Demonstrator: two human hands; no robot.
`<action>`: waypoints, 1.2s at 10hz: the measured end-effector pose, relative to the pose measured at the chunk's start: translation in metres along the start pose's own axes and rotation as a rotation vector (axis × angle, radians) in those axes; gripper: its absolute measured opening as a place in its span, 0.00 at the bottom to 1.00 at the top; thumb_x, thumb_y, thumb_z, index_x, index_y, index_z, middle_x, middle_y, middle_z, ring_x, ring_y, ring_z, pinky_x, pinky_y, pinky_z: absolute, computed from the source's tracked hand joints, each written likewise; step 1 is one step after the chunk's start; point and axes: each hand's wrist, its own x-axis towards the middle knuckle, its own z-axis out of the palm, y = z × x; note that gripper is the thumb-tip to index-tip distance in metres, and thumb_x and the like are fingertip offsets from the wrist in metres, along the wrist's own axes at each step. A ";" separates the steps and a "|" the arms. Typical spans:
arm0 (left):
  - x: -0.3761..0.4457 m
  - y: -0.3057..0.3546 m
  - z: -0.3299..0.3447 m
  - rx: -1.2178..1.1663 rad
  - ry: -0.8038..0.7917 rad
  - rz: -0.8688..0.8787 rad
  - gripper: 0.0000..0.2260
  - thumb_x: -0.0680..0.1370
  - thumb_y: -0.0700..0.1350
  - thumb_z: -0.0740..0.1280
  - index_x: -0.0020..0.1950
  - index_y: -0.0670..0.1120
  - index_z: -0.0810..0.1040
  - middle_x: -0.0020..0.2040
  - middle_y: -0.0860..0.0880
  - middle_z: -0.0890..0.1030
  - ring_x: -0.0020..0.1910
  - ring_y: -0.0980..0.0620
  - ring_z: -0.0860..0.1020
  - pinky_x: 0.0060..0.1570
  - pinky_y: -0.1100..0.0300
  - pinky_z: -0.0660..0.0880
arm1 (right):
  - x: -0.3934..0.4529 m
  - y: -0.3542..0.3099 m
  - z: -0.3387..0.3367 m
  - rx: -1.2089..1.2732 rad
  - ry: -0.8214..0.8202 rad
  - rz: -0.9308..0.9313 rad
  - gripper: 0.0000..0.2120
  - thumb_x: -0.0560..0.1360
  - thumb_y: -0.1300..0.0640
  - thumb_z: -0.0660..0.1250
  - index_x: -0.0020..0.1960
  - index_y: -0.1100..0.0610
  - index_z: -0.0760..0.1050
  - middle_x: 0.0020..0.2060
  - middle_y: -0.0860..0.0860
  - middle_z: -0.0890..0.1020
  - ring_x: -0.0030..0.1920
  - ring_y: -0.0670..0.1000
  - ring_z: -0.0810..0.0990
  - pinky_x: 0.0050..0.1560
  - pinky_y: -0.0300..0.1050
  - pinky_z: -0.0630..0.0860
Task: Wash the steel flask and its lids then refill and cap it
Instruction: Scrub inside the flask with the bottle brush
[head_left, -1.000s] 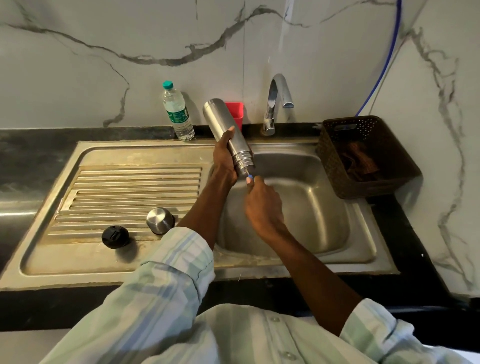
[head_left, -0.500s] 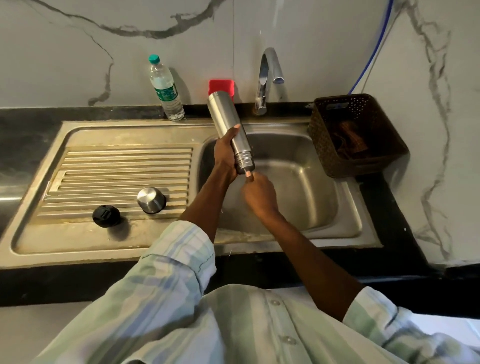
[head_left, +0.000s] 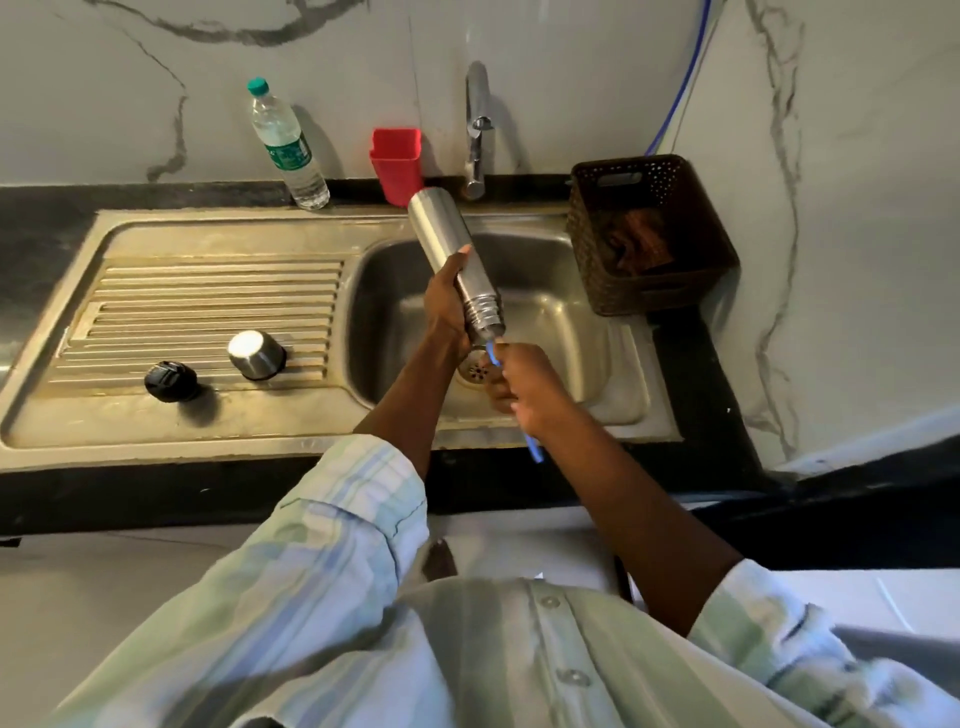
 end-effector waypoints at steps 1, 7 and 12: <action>-0.014 -0.015 0.008 -0.136 -0.098 -0.081 0.22 0.75 0.50 0.70 0.60 0.37 0.69 0.39 0.40 0.75 0.32 0.43 0.78 0.33 0.53 0.80 | -0.010 0.012 -0.024 0.666 -0.299 0.186 0.15 0.83 0.56 0.50 0.43 0.60 0.69 0.21 0.46 0.64 0.17 0.43 0.60 0.15 0.35 0.56; -0.062 -0.056 0.032 0.037 -0.126 -0.066 0.24 0.73 0.53 0.72 0.58 0.36 0.71 0.38 0.39 0.76 0.32 0.43 0.77 0.31 0.56 0.77 | -0.081 0.027 -0.054 -0.708 0.310 -0.288 0.16 0.82 0.49 0.56 0.57 0.60 0.73 0.41 0.54 0.80 0.38 0.54 0.79 0.36 0.45 0.72; -0.051 -0.022 0.003 0.116 -0.077 -0.053 0.23 0.73 0.53 0.73 0.59 0.38 0.73 0.36 0.42 0.79 0.32 0.44 0.78 0.37 0.53 0.79 | -0.075 0.040 -0.001 -1.055 0.544 -0.367 0.10 0.81 0.56 0.57 0.56 0.59 0.73 0.45 0.54 0.80 0.46 0.56 0.80 0.43 0.49 0.72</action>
